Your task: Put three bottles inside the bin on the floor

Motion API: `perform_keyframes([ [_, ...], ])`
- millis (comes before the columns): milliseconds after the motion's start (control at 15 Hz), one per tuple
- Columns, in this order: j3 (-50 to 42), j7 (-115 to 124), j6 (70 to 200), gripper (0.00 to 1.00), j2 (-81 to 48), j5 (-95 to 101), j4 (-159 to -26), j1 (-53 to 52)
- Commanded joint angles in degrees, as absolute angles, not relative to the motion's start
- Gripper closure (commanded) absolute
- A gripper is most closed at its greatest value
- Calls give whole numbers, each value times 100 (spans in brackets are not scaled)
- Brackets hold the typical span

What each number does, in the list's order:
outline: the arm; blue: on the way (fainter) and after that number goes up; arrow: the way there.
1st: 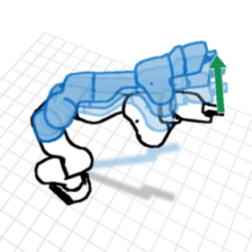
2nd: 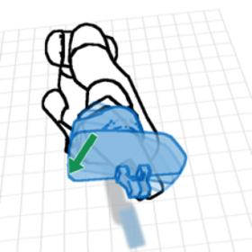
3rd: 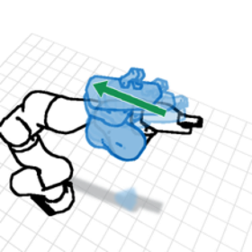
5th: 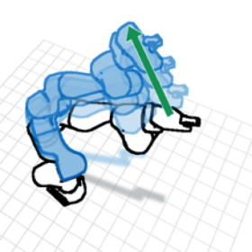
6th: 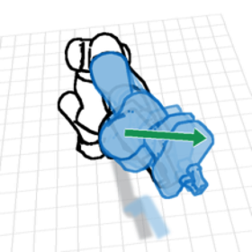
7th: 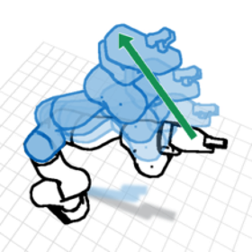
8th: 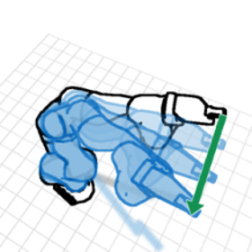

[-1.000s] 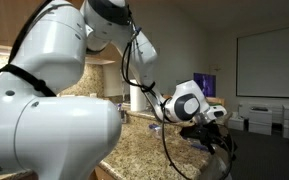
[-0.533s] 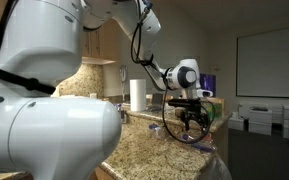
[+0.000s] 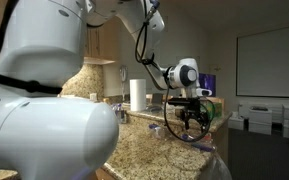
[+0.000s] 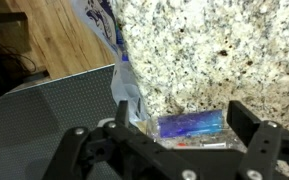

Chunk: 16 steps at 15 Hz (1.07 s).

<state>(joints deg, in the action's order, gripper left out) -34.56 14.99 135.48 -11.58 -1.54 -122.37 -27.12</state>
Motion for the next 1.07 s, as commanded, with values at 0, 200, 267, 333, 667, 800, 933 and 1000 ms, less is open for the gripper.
perform_keyframes([
  [0, -2278, 2857, 13910, 0, -1195, 678, -12402, -1749],
  [200, -2473, 4133, 13827, 0, -1371, 763, -12370, -2131],
  [267, -1883, 4538, 13794, 0, -1353, 983, -12323, -1574],
  [333, -1833, 4805, 13796, 0, -1391, 1132, -12281, -1545],
  [667, -1213, 4738, 14331, 0, -1614, 1458, -12108, -1067],
  [800, -1103, 4986, 14592, 0, -1745, 1469, -11974, -1045],
  [933, -983, 5079, 14819, 0, -1900, 1347, -11864, -1070],
  [1000, -934, 5048, 14950, 0, -1969, 1324, -11823, -1076],
])
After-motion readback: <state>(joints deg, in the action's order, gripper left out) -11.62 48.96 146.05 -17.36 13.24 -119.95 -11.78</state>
